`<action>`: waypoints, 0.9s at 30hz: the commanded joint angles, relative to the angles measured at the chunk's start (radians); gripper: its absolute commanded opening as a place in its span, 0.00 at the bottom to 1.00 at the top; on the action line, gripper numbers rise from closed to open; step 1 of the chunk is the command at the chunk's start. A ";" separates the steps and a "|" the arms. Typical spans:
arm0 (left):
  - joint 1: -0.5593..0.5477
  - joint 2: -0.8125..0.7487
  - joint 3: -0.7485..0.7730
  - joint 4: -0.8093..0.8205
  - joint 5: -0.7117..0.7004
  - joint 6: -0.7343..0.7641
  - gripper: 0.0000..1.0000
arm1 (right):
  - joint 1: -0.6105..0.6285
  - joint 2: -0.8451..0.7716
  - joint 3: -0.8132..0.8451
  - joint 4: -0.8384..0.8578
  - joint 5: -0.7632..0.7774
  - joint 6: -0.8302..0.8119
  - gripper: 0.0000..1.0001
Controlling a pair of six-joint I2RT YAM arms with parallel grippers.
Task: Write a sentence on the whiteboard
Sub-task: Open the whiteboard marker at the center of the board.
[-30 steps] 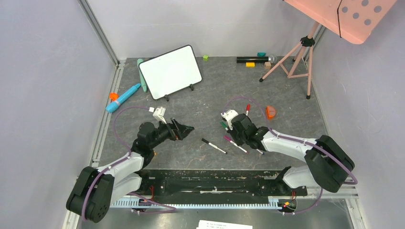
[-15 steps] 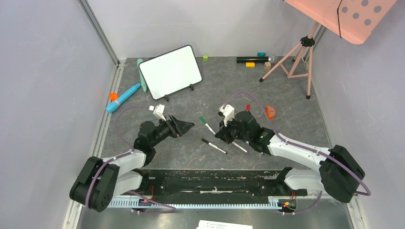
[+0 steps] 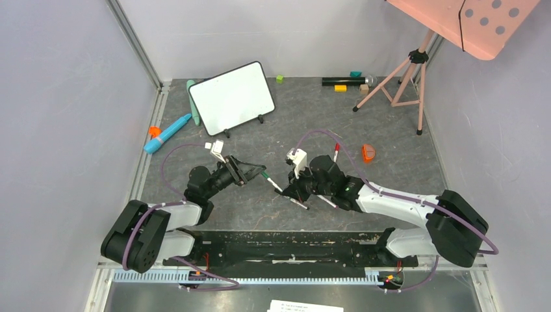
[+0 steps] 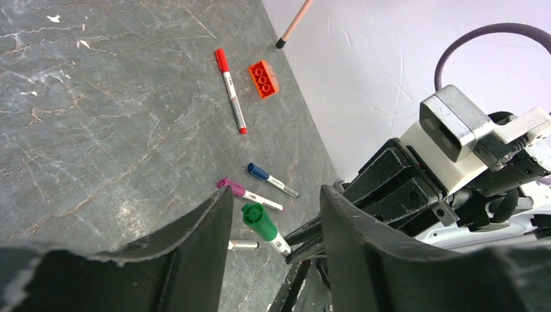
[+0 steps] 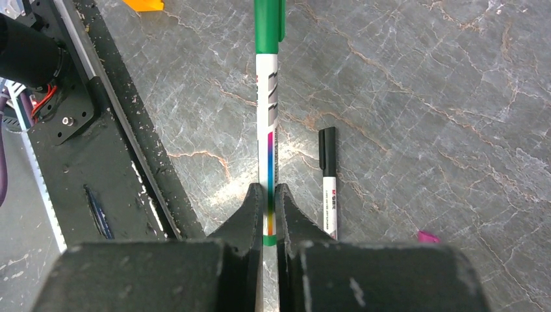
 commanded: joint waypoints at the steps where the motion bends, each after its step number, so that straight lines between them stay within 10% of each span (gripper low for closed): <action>1: -0.006 0.018 0.006 0.082 0.048 -0.039 0.56 | 0.014 0.003 0.049 0.059 -0.010 0.007 0.00; 15: -0.009 0.099 0.032 0.146 0.113 -0.059 0.30 | 0.021 0.025 0.066 0.070 -0.016 0.002 0.00; 18: -0.009 0.111 0.029 0.174 0.115 -0.066 0.12 | 0.021 0.023 0.066 0.066 -0.013 -0.001 0.00; 21: -0.009 0.115 0.023 0.198 0.108 -0.078 0.02 | 0.022 -0.005 0.046 0.073 0.014 0.007 0.37; 27: -0.011 0.157 -0.003 0.352 0.033 -0.268 0.02 | 0.021 -0.155 -0.093 0.265 0.103 0.118 0.63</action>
